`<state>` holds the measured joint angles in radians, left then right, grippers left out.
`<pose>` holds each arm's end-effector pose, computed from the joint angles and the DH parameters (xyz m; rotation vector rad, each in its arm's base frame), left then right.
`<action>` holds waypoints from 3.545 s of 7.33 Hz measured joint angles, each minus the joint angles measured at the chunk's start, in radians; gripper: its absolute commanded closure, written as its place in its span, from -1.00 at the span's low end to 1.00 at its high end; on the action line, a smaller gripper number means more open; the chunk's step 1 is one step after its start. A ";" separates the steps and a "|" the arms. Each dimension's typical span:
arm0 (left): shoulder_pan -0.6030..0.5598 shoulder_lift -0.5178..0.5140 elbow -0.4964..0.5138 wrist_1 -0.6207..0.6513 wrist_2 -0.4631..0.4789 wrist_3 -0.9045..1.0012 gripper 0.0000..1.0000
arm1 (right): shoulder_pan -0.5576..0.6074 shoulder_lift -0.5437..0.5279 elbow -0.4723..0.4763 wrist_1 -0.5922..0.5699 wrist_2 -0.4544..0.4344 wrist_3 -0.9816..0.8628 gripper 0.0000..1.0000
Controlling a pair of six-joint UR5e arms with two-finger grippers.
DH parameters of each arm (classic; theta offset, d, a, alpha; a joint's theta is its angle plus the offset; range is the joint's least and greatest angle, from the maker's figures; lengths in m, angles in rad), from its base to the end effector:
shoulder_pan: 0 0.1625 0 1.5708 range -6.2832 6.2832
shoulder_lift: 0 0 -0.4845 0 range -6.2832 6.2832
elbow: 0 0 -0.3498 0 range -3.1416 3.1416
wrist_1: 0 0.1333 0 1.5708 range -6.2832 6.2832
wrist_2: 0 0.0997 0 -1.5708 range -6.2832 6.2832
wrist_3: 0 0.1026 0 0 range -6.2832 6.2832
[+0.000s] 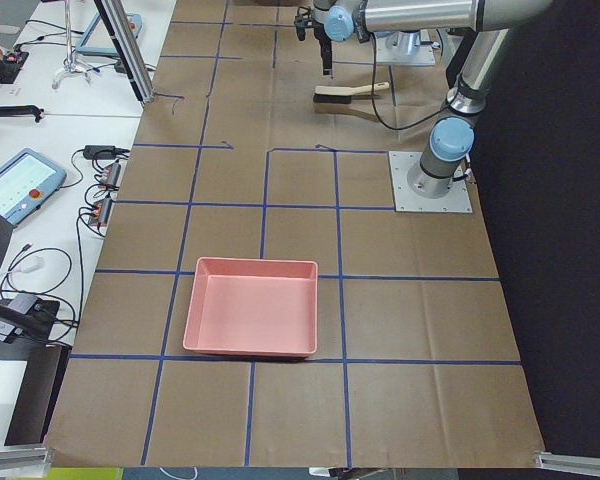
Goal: Sweep and dump trash in nearest bin
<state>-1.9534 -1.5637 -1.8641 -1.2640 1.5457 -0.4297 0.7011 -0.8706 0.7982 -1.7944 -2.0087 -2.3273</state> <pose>-0.2881 -0.3518 0.4477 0.0728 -3.1095 0.0140 -0.5408 -0.5740 0.4985 1.7907 -2.1449 -0.6327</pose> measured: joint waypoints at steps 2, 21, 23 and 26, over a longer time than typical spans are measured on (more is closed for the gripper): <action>0.092 0.015 0.085 -0.044 0.046 0.196 -1.00 | 0.010 -0.001 0.002 -0.004 -0.028 0.008 0.95; 0.373 0.164 0.084 -0.267 0.051 0.470 -1.00 | 0.087 -0.355 0.428 -0.030 -0.107 0.158 0.95; 0.372 0.167 0.084 -0.266 0.048 0.470 -1.00 | 0.087 -0.510 0.589 -0.034 -0.004 0.253 0.95; 0.375 0.202 0.094 -0.268 0.051 0.469 -1.00 | 0.098 -0.698 0.766 -0.022 0.193 0.437 0.95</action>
<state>-1.5783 -1.3614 -1.7703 -1.5324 1.5970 0.0389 0.7990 -1.5682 1.5644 -1.8167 -1.8158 -1.8899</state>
